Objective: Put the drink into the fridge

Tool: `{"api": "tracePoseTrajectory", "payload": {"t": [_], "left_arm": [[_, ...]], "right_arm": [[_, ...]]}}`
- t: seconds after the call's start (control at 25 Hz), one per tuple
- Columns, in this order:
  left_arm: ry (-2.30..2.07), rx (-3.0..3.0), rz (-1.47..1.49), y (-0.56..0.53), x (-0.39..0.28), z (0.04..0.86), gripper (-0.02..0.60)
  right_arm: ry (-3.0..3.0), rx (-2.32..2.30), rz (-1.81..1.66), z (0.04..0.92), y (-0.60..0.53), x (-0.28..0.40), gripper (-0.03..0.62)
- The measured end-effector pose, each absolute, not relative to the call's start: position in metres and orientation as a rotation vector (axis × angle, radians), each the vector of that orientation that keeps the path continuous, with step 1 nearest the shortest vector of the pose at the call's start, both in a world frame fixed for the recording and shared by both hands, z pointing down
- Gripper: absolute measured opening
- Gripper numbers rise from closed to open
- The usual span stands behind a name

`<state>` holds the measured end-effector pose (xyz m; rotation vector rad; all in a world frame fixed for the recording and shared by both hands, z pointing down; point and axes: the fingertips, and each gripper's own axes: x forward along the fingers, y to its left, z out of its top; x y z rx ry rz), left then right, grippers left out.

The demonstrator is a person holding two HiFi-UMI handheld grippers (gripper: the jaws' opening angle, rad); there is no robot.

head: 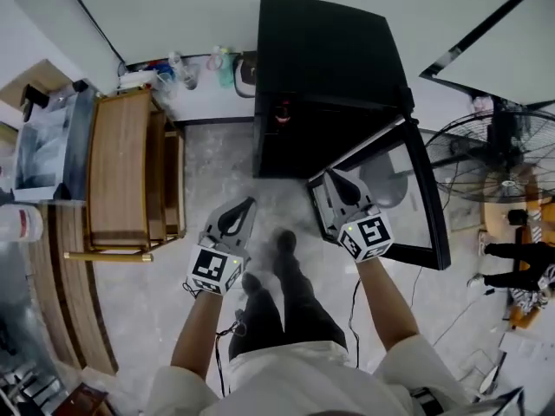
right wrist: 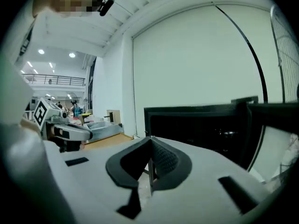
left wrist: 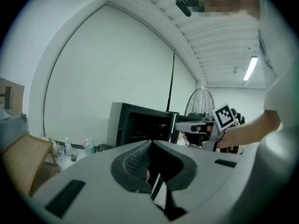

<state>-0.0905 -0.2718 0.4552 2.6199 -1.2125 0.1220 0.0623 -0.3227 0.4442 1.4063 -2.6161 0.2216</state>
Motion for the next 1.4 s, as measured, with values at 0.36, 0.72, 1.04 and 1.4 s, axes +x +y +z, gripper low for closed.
{"api": "tracePoseTrajectory", "payload": {"t": [0.36, 0.72, 1.04, 1.4], "left_arm": [[-1.179, 2.678, 0.188, -0.158, -0.099, 0.312, 0.009], [-1.195, 2.711, 0.145, -0.087, -0.075, 0.236, 0.009], [-1.281, 2.69, 0.11, -0.055, -0.037, 0.201, 0.009], [-1.347, 2.65, 0.095, -0.026, -0.007, 0.195, 0.009]], "right_arm": [[-2.608, 1.357, 0.235, 0.315, -0.202, 0.066, 0.003], [-2.659, 1.323, 0.164, 0.236, -0.122, 0.089, 0.048], [-2.71, 1.277, 0.104, 0.195, -0.088, 0.126, 0.019], [-2.722, 1.236, 0.081, 0.188, -0.059, 0.158, -0.002]]}}
